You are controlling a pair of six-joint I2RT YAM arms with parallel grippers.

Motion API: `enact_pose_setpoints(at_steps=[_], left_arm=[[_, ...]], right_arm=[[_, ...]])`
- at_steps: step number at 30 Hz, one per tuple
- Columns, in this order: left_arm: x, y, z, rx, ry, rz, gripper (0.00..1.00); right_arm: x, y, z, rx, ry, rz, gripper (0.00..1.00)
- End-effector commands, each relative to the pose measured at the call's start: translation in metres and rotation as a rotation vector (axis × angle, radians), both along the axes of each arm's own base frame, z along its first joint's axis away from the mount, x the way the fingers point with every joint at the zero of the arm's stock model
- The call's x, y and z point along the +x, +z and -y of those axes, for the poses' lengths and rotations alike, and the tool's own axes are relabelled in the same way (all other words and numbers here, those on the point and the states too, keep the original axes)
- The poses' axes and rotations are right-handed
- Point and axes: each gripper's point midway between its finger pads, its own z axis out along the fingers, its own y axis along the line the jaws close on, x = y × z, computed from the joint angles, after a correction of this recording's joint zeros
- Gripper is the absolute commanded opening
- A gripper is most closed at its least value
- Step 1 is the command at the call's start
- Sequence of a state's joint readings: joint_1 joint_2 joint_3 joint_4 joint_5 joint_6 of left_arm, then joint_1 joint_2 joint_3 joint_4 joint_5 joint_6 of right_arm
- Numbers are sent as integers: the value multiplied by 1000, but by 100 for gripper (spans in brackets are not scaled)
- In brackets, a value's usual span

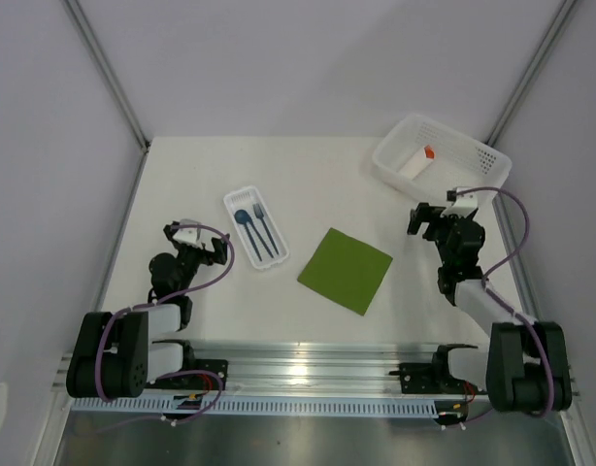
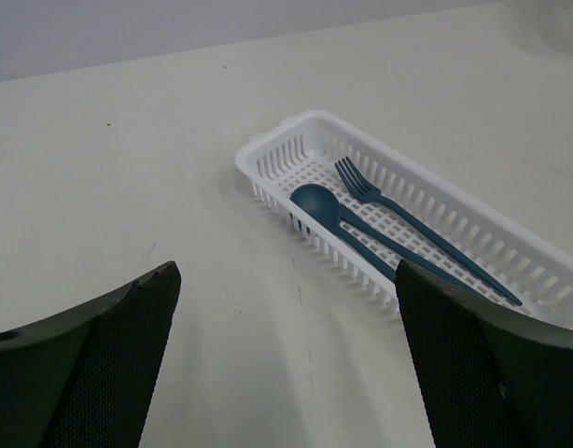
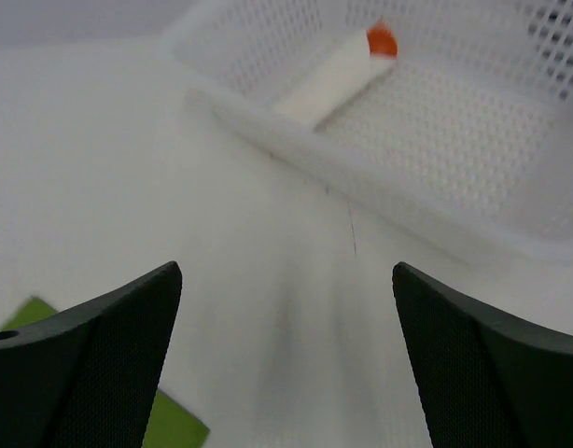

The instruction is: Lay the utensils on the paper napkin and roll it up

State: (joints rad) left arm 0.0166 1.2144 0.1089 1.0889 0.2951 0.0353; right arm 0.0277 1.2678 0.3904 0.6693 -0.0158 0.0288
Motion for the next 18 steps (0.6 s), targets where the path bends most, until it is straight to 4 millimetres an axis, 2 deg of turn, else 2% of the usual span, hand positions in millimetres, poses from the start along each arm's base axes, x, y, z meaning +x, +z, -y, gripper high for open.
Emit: enact_pose_setpoints(at_steps=[1,2,3,4,5,7,8,10,11,12,14,15,18], left_arm=[[6,23,5,9,-24,74,99],[6,23,4,9,-22,74,100],[7,23,5,9,-24,76,100],[7,24,5,7,-24,75,100],[6,22,5,9,-25,71,100],[6,23,5,9,-25,74,100],[6,23,5,9,-24,74,99],[6,23,5,9,-24,74,100],[6,23,5,7,-25,74,99],[6,23,5,9,-24,76,99],[6,24,5,9,-24,77,100],[6,23,5,9,-24,74,99],[6,23,4,9,-22,76,99]], right_arm=[[-3,61,-9,79,12,60,97],[-4,94,-20,96,43,127,94],[-6,105,-26,105,60,137,94],[-9,108,-35,92,88,113,93],[-9,134,-56,75,153,149,94],[-11,134,-71,14,195,112,97],[-9,137,-70,4,196,115,98],[0,124,-59,-42,167,121,99],[9,106,-39,-33,106,97,100],[13,94,-27,-13,73,111,100],[19,77,-13,41,34,103,99],[22,62,-7,39,14,88,99],[24,45,-1,12,-7,51,99]])
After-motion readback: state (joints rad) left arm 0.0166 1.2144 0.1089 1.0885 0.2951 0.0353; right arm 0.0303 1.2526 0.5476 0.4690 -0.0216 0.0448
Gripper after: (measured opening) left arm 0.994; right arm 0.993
